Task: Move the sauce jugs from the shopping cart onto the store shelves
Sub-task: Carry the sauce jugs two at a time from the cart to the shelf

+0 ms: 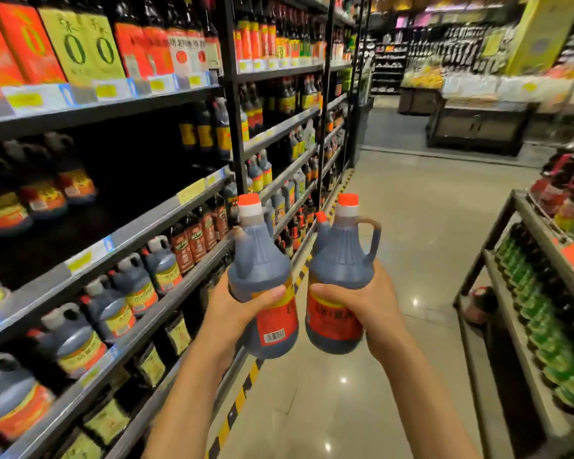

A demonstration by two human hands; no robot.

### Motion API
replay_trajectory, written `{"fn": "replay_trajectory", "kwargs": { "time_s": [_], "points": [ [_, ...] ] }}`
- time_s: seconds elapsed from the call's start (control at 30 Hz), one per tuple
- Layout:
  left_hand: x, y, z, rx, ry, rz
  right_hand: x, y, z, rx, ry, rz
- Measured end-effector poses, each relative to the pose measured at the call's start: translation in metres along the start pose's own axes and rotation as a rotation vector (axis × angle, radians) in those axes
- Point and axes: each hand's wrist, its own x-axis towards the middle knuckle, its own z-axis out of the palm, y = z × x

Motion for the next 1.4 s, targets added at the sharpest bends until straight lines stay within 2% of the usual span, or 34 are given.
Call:
{"fn": "replay_trajectory", "kwargs": {
  "time_s": [0.43,0.9,1.07,1.4],
  "points": [
    [0.215,-0.030,0.050,-0.053,-0.137,-0.001,0.188,0.022,-0.034,0.016,0.067,-0.044],
    [0.455,-0.078,0.151,-0.053,-0.040,-0.030,0.460,0.063,-0.119,-0.024,-0.015,-0.051],
    [0.531,-0.089,0.160,-0.033,-0.010,-0.016,0.534,0.083,-0.126,-0.015,-0.055,-0.034],
    [0.730,-0.116,0.159,-0.026,-0.102,-0.007,0.713,0.114,-0.107,-0.088,-0.013,-0.034]
  ]
}}
